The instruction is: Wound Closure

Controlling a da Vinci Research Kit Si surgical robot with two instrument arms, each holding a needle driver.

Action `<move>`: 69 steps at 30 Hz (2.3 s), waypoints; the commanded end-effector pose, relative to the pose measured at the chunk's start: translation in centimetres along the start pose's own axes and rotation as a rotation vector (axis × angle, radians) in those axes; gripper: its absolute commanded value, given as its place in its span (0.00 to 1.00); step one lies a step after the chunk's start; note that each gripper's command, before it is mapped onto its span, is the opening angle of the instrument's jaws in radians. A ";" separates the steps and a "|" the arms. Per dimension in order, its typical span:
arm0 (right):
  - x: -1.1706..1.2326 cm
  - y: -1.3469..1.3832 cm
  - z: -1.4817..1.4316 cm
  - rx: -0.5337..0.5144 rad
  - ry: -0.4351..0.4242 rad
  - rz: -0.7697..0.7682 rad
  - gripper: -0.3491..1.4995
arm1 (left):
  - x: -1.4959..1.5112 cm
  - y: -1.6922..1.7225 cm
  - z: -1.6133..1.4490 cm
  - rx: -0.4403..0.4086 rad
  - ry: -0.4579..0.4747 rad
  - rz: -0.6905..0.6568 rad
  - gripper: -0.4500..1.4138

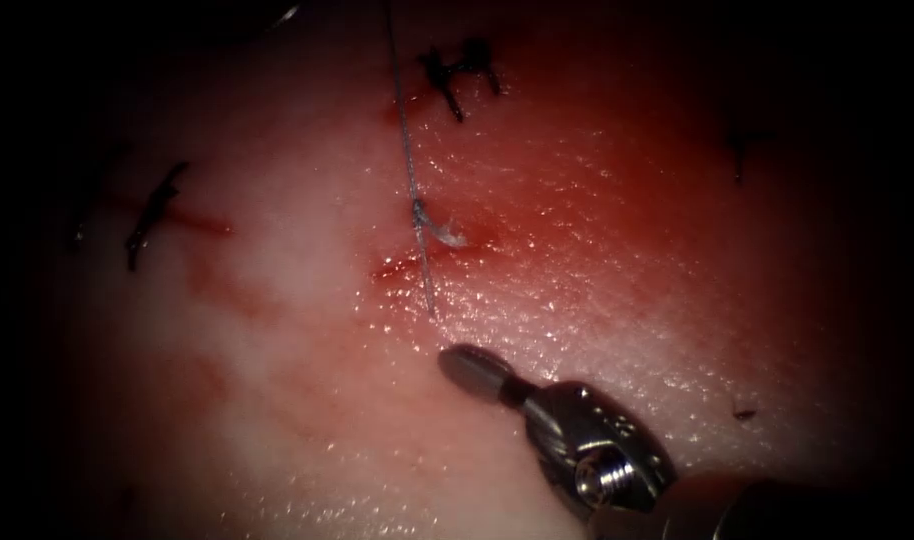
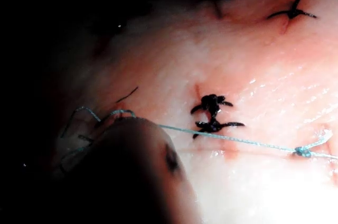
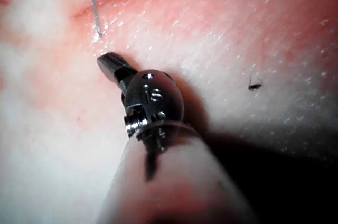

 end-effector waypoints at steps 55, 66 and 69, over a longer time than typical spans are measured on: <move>0.80 -0.39 0.81 -0.092 0.165 -1.019 0.65 | 0.82 1.40 -2.78 0.064 0.064 0.106 0.00; 0.85 -0.45 1.14 -0.128 0.192 -1.141 0.70 | 0.83 1.43 -2.84 0.061 0.062 0.108 0.00; 0.88 -0.44 1.23 -0.131 0.207 -1.175 0.70 | 0.83 1.44 -2.87 0.058 0.061 0.110 0.00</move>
